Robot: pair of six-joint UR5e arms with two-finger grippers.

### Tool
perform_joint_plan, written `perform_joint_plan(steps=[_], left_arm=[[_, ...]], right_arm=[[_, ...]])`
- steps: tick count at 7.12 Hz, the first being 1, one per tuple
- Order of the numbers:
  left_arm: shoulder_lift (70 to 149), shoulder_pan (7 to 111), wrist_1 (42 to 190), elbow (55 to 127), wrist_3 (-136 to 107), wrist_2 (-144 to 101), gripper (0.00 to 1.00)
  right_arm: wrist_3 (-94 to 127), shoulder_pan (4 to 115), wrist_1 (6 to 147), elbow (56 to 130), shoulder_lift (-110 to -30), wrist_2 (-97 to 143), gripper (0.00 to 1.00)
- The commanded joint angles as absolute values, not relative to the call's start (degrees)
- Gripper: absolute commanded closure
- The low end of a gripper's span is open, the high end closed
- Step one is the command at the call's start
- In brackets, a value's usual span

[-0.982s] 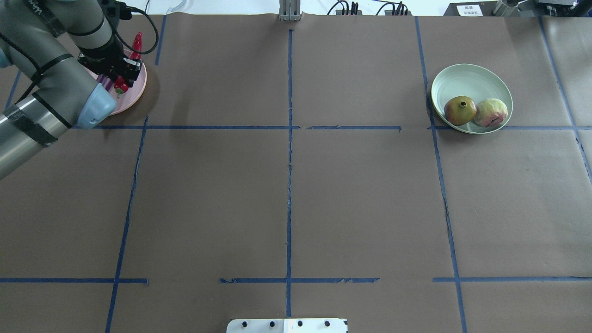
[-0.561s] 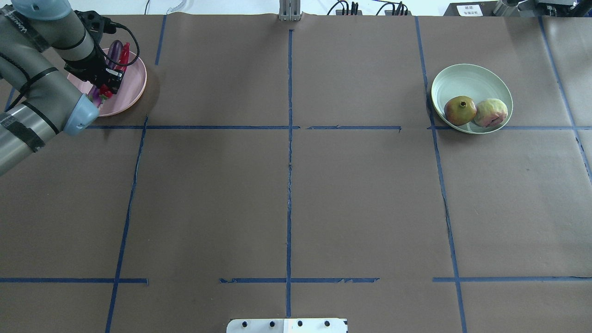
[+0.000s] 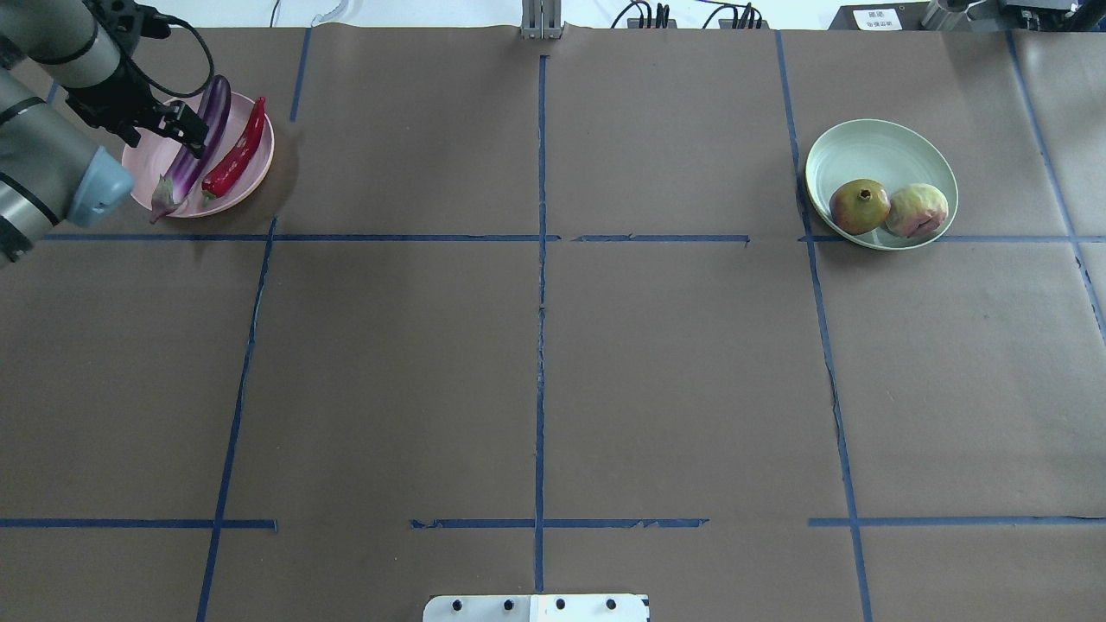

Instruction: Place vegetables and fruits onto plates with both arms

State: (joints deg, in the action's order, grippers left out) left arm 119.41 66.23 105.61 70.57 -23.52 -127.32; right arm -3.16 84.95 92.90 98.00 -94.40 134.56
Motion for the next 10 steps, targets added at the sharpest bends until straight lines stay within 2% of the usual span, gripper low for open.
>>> perform_joint_plan(steps=[1,2,4,5,8,10], left_arm=[[114.1,75.9,105.4,71.9,-7.4,-133.2,0.0],[111.3,80.9,102.5,72.0,1.3,-133.7,0.0],[110.2,88.8,86.2,75.0,13.4,-133.2,0.0],[105.1,92.2,84.5,77.2,16.3,-133.5,0.0],[96.3,93.2,77.3,91.4,9.7,-132.9,0.0],[92.9,92.6,78.6,93.9,9.4,-133.7,0.0]], right_arm=[[-3.1,84.9,92.9,98.0,-94.4,134.6,0.0],[-3.2,85.0,92.9,98.0,-94.4,134.6,0.0],[-3.2,85.0,92.9,98.2,-94.4,134.6,0.0],[-3.1,85.0,92.9,98.1,-94.4,134.6,0.0],[-3.2,85.0,92.9,98.1,-94.5,134.6,0.0],[-3.2,85.0,92.9,98.1,-94.5,134.6,0.0]])
